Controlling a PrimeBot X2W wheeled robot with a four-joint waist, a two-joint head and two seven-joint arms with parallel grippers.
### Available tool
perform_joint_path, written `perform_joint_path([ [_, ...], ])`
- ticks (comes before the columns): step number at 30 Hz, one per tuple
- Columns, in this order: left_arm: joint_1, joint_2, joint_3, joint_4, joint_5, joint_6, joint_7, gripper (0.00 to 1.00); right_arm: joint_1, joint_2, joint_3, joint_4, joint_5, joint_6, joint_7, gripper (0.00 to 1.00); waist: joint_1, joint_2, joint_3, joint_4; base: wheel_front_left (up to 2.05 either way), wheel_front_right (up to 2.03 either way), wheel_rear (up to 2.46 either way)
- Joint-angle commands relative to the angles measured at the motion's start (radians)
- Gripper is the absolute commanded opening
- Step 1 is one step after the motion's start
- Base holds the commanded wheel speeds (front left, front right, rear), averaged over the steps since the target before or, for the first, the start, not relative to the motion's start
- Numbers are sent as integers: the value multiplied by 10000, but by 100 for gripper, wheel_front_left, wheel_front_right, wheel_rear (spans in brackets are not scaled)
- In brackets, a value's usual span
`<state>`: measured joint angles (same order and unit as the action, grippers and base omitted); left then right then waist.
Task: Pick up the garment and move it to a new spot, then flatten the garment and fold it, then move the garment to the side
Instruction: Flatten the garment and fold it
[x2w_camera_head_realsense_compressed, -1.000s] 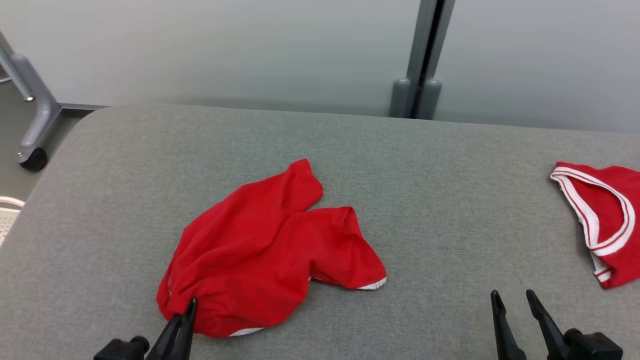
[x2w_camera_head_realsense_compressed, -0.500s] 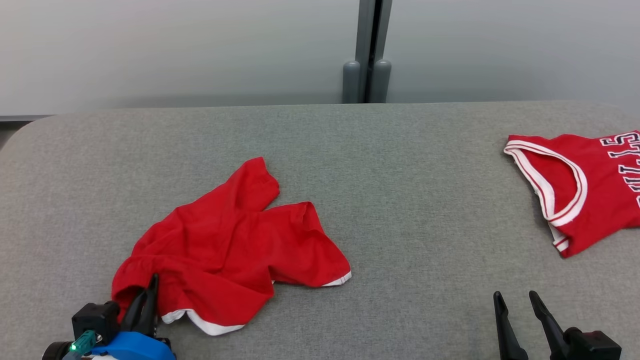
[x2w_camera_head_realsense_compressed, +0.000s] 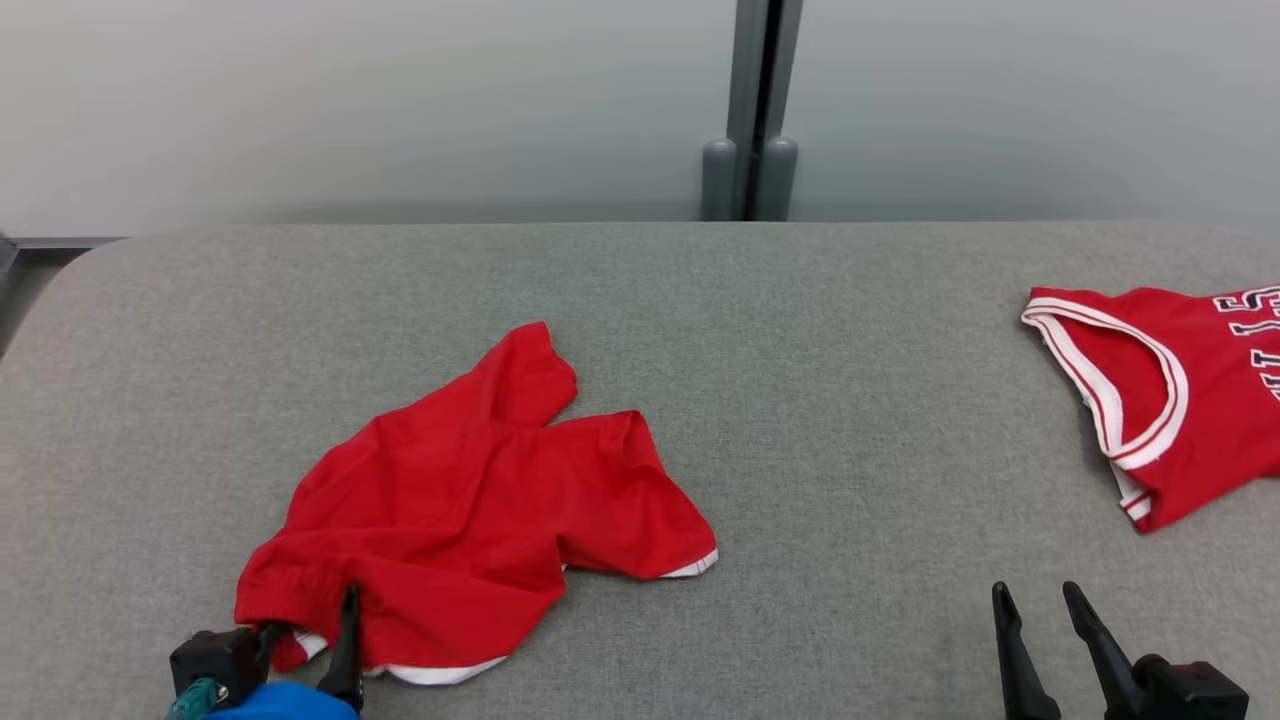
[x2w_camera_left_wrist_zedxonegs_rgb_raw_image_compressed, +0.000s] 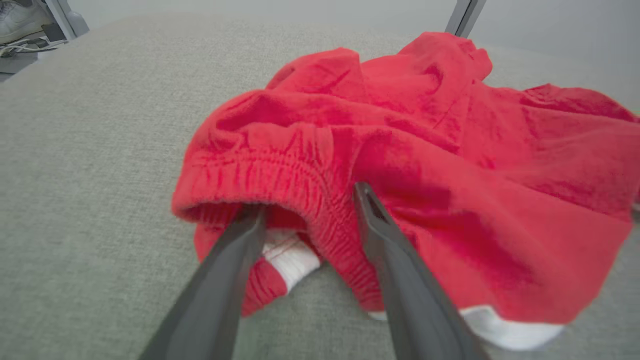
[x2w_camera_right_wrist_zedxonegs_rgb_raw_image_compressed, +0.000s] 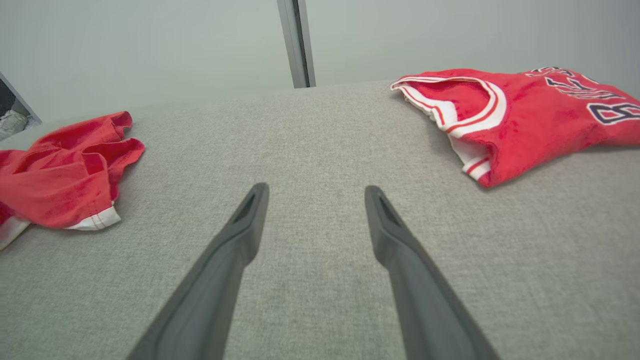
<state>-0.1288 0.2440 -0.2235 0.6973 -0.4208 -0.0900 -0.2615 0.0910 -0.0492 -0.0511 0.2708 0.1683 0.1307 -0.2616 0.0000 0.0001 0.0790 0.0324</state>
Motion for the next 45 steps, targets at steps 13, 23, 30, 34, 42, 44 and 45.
perform_joint_path([
  [13,2103,-638,1550,-3079,764,41,-44,100,245,-27,-106,-107,129,3,-38,100,0,-1,-301,822,0,0,0],
  [23,2234,-1199,2183,-5850,2392,-62,-34,100,158,-25,100,-115,121,3,-38,100,0,-1,-376,885,0,0,0],
  [30,1837,-1583,2155,-6102,2884,-179,-35,100,81,-23,285,-203,108,4,-38,100,0,-1,-392,421,0,0,0],
  [34,1565,-1696,2118,-5853,3004,-254,-36,100,172,-25,312,-207,162,3,-38,100,0,-1,-408,228,0,0,0],
  [42,1397,-1773,2261,-5473,3238,-291,-37,100,190,-24,547,-158,76,4,-37,100,0,-1,-401,140,0,0,0],
  [44,1396,-1786,2278,-5415,3268,-311,-37,100,-37,-24,765,-105,-16,4,-39,100,0,-1,-364,203,0,0,0],
  [45,1377,-1792,2267,-5410,3268,-321,-37,100,-172,-24,911,-64,-59,4,-37,100,0,-1,-331,248,0,0,0],
])
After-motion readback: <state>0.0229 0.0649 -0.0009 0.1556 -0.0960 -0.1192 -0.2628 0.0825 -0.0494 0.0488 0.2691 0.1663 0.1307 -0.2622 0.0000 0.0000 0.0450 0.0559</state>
